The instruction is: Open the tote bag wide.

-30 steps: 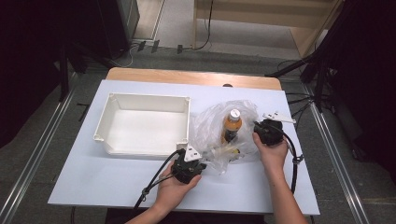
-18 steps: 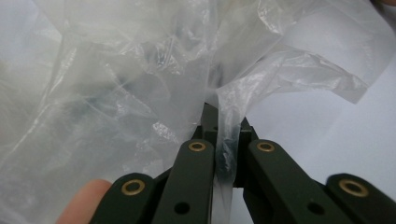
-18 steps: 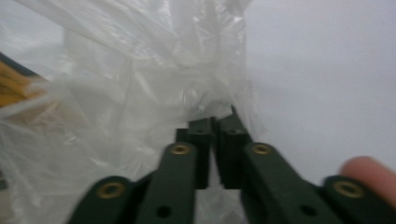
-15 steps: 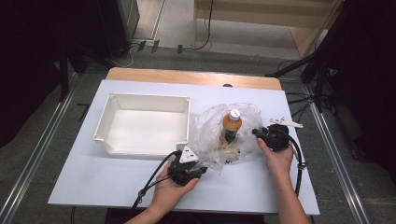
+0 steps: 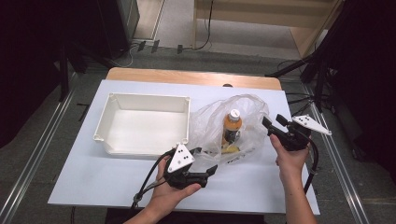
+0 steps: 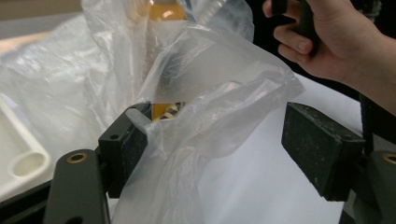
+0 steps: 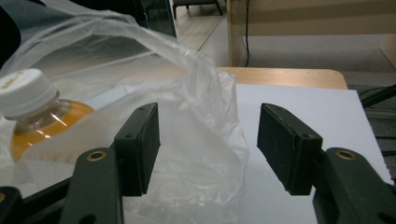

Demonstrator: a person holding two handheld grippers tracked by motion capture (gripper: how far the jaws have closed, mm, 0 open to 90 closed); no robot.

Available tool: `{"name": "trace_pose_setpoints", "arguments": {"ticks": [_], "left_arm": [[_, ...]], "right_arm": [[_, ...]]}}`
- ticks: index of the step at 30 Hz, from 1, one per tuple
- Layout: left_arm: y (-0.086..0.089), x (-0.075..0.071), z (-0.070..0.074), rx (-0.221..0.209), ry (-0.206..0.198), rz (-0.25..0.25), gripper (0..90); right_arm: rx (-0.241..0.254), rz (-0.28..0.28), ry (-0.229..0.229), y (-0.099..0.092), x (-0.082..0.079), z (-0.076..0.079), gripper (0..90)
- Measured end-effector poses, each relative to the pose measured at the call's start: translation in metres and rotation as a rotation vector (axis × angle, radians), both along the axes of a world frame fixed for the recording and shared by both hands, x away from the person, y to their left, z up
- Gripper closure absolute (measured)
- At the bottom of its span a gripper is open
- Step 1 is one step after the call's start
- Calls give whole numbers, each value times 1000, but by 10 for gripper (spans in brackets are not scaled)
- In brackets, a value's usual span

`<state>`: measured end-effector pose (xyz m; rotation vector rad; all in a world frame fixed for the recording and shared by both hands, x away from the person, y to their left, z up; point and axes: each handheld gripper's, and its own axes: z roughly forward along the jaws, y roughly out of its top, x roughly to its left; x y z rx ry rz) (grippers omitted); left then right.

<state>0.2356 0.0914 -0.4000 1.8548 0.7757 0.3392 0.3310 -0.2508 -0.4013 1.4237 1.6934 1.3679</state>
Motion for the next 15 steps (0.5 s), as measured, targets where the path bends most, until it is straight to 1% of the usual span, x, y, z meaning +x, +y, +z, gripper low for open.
{"name": "trace_pose_setpoints", "arguments": {"ticks": [2,3,4,5,6,7,8,9,10,11,12,13,14,15], "left_arm": [[3,2,4,-1,-15,23,248],[3,2,4,-1,-15,23,247],[6,4,5,-3,-19,36,262],[8,4,6,-2,-21,41,262],[11,5,7,-4,-20,48,298],[12,6,7,-3,-15,54,443],[14,8,7,5,-4,57,661],[15,9,7,13,7,54,745],[17,13,3,11,40,31,821],[17,13,3,11,40,31,859],[16,13,0,24,45,27,885],[16,14,-2,26,50,22,885],[15,18,-12,27,89,19,898],[15,18,-12,27,89,19,900]], "right_arm": [[14,-5,-12,-2,-2,4,401],[14,-5,-12,-2,-2,4,401],[22,-3,-28,-3,-4,7,397],[22,-3,-28,-3,-4,7,397],[21,-2,-34,-3,-4,8,397],[22,7,-35,-2,-5,9,398],[16,14,-45,0,-6,11,398],[17,20,-47,2,-7,12,399],[17,26,-54,3,-8,14,399],[17,26,-54,3,-8,14,399],[13,44,-58,8,-10,17,396],[13,44,-58,8,-10,17,396],[4,54,-64,11,-9,17,393],[4,54,-64,11,-9,17,393]]}}
